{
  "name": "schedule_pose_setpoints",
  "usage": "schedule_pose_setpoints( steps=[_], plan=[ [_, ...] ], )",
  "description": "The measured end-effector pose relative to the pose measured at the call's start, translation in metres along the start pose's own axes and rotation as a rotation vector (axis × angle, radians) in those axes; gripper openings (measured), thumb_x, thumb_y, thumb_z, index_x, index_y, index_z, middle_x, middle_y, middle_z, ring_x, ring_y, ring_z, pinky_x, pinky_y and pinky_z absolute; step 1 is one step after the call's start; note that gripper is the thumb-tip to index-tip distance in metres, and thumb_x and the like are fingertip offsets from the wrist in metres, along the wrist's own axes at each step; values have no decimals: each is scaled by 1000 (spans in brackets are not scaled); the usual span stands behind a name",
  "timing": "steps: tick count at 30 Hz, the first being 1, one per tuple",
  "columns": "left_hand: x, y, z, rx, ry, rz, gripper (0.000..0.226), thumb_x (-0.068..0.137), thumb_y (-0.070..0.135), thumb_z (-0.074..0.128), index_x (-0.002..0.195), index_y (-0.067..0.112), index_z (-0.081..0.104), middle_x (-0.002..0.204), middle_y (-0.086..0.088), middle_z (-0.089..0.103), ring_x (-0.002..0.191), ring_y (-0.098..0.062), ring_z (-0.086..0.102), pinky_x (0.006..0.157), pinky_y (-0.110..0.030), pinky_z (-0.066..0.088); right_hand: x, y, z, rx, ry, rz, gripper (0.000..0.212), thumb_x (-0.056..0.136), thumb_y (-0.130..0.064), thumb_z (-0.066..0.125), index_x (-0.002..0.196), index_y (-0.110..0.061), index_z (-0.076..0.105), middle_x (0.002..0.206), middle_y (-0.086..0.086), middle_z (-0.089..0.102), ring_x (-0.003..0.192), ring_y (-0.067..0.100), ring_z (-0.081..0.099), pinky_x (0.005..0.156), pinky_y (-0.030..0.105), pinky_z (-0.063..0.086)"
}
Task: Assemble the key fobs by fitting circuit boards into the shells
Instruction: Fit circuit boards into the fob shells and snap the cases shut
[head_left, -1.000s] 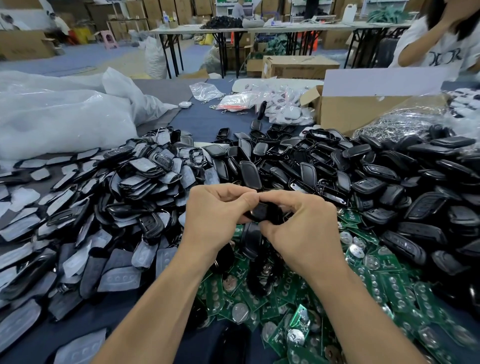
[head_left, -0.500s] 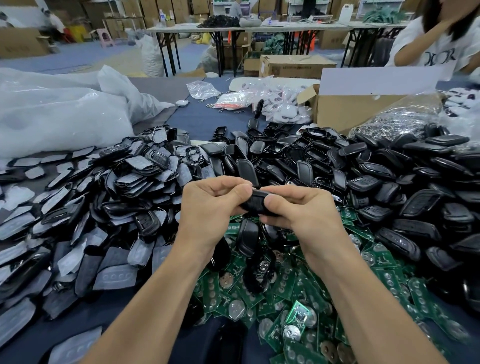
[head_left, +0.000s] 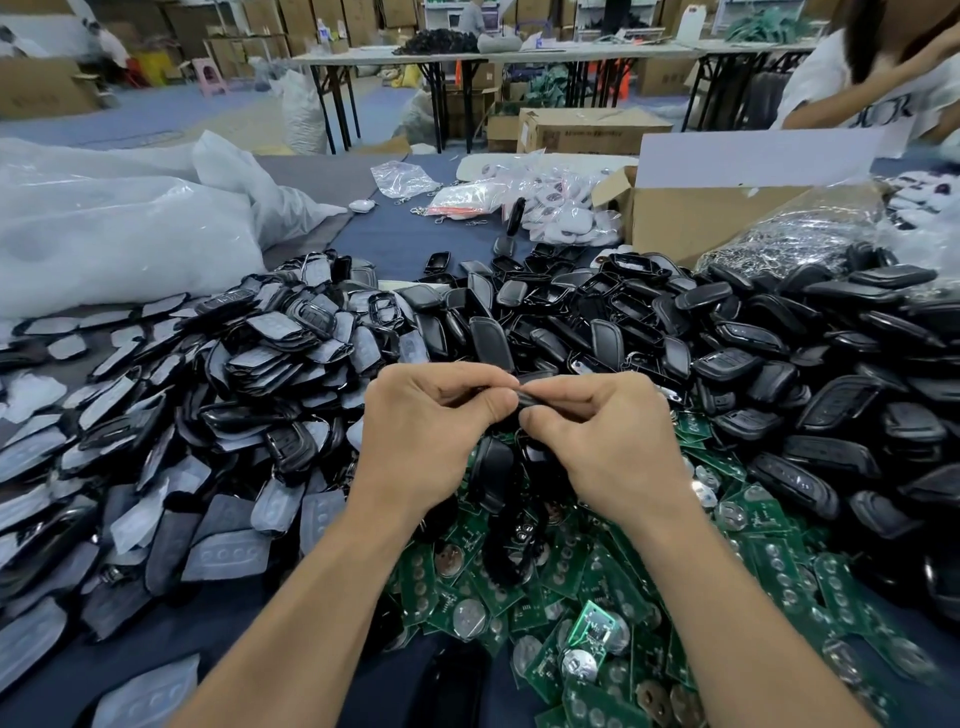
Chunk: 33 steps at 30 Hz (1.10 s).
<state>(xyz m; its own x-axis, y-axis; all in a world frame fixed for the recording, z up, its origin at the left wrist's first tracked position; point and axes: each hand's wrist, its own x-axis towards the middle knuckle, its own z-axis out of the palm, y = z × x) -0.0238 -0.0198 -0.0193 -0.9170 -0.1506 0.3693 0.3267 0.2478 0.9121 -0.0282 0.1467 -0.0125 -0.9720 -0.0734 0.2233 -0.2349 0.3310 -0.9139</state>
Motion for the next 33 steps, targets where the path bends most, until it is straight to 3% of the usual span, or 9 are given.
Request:
schedule_pose_setpoints(
  steps=[4, 6, 11, 15, 17, 20, 23, 28, 33],
  plan=[
    [1, 2, 1, -149, -18, -134, 18, 78, 20, 82, 94, 29, 85, 91, 1, 82, 90, -17, 78, 84, -27, 61, -4, -1, 3, -13, 91, -52, 25, 82, -17, 85, 95, -38, 80, 84, -27, 76, 79, -5, 74, 78, 25, 62],
    [3, 3, -1, -194, -51, -144, 18, 81, 11, 82, 93, 25, 85, 92, -2, 82, 91, -19, 78, 83, -25, 60, -4, -1, 3, -46, 111, -81, 24, 82, -21, 84, 99, -38, 82, 84, -27, 76, 79, -3, 74, 76, 27, 63],
    [1, 2, 3, -65, -65, -90, 22, 81, 3, 85, 90, 22, 85, 88, 0, 82, 88, -21, 79, 86, -39, 64, -1, 3, 1, -126, 22, -75, 23, 82, -20, 83, 96, -39, 81, 84, -27, 76, 80, -5, 73, 77, 26, 63],
    [2, 7, 5, -276, -47, -273, 20, 84, 36, 82, 97, 22, 85, 96, -5, 82, 95, -22, 78, 82, -29, 62, 1, -1, 5, 217, 5, 163, 17, 87, -13, 81, 85, -29, 83, 81, -5, 80, 79, 15, 78, 75, 35, 64],
    [0, 7, 8, -328, -75, -337, 29, 84, 48, 73, 96, 23, 85, 100, -10, 81, 100, -27, 76, 85, -38, 63, -1, -7, 11, 509, -24, 294, 15, 91, -6, 76, 83, -17, 83, 85, 8, 81, 83, 28, 79, 69, 31, 62],
    [-3, 10, 17, -342, -79, -362, 39, 84, 56, 62, 98, 27, 84, 101, -8, 81, 96, -25, 77, 87, -48, 61, -5, -12, 20, 710, -86, 372, 21, 95, -3, 69, 80, -11, 81, 87, 11, 80, 77, 21, 78, 65, 25, 61],
    [-4, 14, 21, -344, 5, -338, 47, 89, 61, 60, 92, 22, 84, 92, -8, 82, 84, -21, 79, 65, -29, 62, -7, -14, 26, 791, -117, 394, 20, 96, -3, 68, 81, -7, 80, 88, 12, 80, 74, 18, 75, 65, 26, 62],
    [-11, 9, 23, -262, 134, -257, 56, 102, 50, 46, 77, 14, 82, 79, -10, 80, 75, -25, 78, 62, -26, 58, -6, -14, 26, 808, -203, 391, 19, 91, 1, 72, 74, -2, 81, 96, -12, 80, 60, 14, 72, 62, 26, 62],
    [-8, 11, 20, -343, 134, -250, 42, 103, 29, 54, 79, 10, 82, 83, -13, 80, 75, -25, 78, 63, -26, 59, -8, -11, 25, 749, -238, 366, 21, 93, 6, 68, 79, -3, 79, 84, 7, 76, 64, 12, 72, 67, 28, 63]
  ],
)
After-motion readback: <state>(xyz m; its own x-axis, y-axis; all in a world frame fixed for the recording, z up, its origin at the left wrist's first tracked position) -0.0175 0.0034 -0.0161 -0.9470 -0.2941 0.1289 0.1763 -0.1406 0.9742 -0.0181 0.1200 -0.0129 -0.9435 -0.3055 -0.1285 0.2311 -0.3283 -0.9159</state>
